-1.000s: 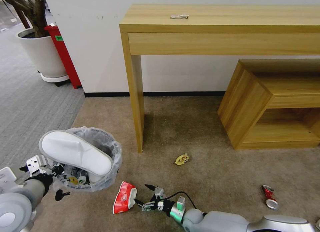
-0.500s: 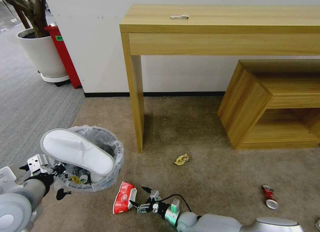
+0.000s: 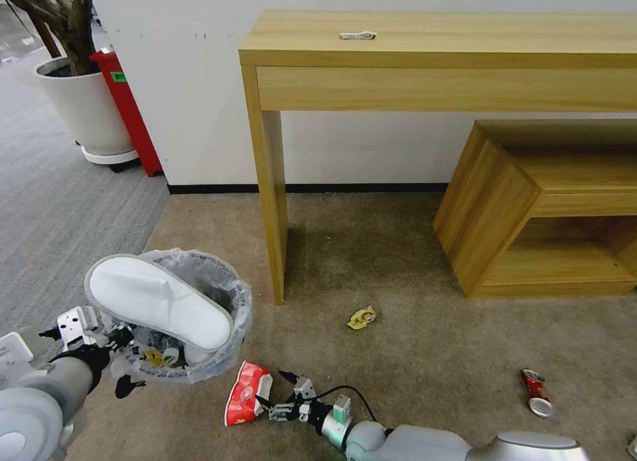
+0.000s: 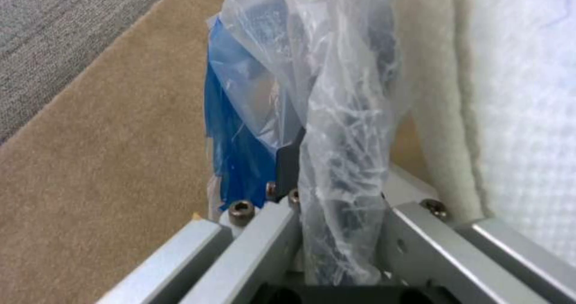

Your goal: Pick up the trash bin and place the garbage on the floor into it.

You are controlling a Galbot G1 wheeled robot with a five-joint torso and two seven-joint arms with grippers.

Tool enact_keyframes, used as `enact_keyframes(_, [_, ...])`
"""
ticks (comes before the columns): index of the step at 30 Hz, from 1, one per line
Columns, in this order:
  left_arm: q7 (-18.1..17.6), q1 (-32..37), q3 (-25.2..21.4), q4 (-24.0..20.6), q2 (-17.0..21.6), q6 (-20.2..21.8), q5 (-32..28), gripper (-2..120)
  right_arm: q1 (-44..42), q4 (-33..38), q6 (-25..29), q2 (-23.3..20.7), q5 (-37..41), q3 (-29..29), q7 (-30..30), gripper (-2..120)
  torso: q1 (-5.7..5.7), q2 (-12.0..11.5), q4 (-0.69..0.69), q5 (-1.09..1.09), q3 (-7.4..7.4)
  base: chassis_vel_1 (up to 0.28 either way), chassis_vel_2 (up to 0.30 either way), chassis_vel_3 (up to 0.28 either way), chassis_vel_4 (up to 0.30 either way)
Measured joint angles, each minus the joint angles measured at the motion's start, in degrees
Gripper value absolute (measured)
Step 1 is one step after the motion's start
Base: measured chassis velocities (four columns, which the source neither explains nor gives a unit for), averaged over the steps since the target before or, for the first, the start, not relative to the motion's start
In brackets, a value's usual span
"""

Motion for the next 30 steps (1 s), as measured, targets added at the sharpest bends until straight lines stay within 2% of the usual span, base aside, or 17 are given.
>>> enact_keyframes(10, [-0.33, -1.43, 1.63, 0.04, 0.03, 0.0, 0.02, 0, -0.18, 3.48, -2.11, -1.87, -2.65, -0.3, 6.98, 91, 0.0, 0.0, 0.02, 0.15, 0.0, 0.0, 0.0, 0.0, 0.0])
enact_keyframes(21, [-0.56, -1.22, 1.78, -0.86, -0.21, -0.08, 0.04, 0, 0.11, 4.8, -4.34, -2.76, -2.82, -0.34, 12.52, 90, 0.0, -0.02, -0.03, 0.03, 0.03, 0.0, 0.0, 0.0, 0.0])
enact_keyframes(24, [-0.58, -1.2, 1.72, -0.88, -0.22, -0.09, 0.03, 0, 0.61, 5.04, -3.82, -2.77, -1.25, -1.05, 11.15, 90, 0.0, -0.02, -0.06, 0.0, 0.03, 0.0, 0.0, 0.0, 0.0])
enact_keyframes(30, [-0.58, -1.33, 1.76, -0.88, -0.24, -0.1, 0.03, 0, 1.97, 6.72, -2.74, -3.13, 2.75, -3.62, 6.57, 89, 0.0, -0.02, -0.03, 0.01, 0.03, 0.0, 0.0, 0.0, 0.0])
